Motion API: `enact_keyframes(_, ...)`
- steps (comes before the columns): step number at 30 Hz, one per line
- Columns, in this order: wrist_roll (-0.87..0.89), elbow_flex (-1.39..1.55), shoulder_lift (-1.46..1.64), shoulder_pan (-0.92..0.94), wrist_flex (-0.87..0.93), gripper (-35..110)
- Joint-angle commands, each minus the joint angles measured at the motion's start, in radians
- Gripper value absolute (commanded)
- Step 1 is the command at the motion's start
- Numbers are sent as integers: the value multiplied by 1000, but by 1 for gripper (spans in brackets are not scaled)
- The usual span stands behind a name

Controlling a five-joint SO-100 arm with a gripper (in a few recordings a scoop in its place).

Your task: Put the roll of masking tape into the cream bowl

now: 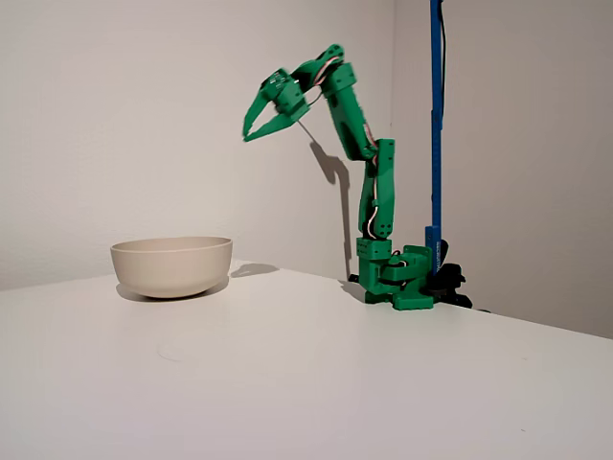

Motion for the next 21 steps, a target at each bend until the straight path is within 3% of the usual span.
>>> enact_keyframes(1,-12,153,256,-140,86,-8)
enact_keyframes(10,17,580,629,-413,29,-8)
enact_keyframes(21,12,1394,1083,-449,-265,-8)
